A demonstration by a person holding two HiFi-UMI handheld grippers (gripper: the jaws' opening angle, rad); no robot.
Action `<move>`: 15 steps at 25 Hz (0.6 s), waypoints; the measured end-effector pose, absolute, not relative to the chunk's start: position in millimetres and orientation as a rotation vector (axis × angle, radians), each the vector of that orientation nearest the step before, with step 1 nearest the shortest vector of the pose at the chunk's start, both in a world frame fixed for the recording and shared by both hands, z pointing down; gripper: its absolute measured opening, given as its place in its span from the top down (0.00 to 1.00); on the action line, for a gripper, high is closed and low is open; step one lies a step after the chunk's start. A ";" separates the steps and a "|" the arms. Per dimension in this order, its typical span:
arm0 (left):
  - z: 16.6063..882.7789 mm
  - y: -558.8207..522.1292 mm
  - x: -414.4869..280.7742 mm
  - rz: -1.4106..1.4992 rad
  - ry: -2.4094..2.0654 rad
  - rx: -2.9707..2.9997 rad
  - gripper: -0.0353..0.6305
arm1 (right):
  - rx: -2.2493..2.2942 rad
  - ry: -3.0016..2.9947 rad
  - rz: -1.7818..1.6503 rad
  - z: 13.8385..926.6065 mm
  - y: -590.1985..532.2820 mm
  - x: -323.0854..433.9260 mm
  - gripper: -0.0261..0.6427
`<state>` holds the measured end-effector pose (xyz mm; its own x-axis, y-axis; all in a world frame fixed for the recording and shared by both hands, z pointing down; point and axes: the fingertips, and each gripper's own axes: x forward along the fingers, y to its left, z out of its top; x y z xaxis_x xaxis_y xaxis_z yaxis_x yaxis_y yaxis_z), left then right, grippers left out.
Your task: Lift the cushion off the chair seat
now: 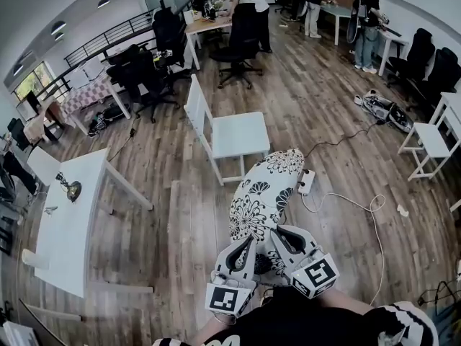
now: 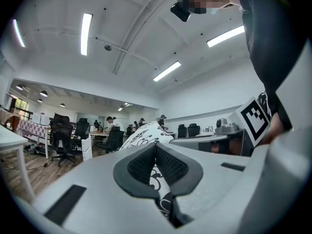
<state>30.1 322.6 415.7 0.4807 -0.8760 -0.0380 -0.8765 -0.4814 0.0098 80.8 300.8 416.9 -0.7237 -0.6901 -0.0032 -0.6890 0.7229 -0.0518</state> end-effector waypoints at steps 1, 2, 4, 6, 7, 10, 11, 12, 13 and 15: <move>413.4 325.5 30.5 0.078 1.591 -2.696 0.94 | -1.161 2.896 -0.068 415.9 305.3 81.1 0.91; 412.9 327.8 30.2 0.069 1.585 -2.702 0.94 | -1.164 2.897 -0.067 414.8 308.3 81.0 0.91; 414.4 332.8 29.1 0.021 1.576 -2.718 0.94 | -1.171 2.897 -0.067 412.4 312.1 80.6 0.91; 414.7 337.1 28.3 -0.004 1.584 -2.719 0.94 | -1.171 2.900 -0.063 411.3 315.9 81.1 0.91; 413.7 338.1 28.5 -0.009 1.591 -2.714 0.94 | -1.170 2.902 -0.061 411.5 317.4 81.8 0.91; 410.7 340.3 31.1 -0.001 1.602 -2.701 0.94 | -1.177 2.910 -0.073 416.0 321.4 84.7 0.91; 409.7 342.9 33.2 0.029 1.593 -2.699 0.94 | -1.181 2.913 -0.071 417.0 324.3 85.6 0.91; 408.4 345.4 35.2 0.063 1.586 -2.697 0.94 | -1.183 2.916 -0.060 417.6 327.4 86.3 0.91; 408.7 346.7 36.9 0.082 1.583 -2.701 0.94 | -1.183 2.920 -0.045 418.5 329.3 86.9 0.91; 411.9 345.0 39.6 0.083 1.583 -2.725 0.94 | -1.186 2.927 -0.037 420.5 328.4 88.3 0.91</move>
<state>39.6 345.0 411.9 0.4946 -0.8682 -0.0398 -0.8676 -0.4959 0.0357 88.3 328.4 420.5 -0.7181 -0.6955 0.0244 -0.6959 0.7180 -0.0153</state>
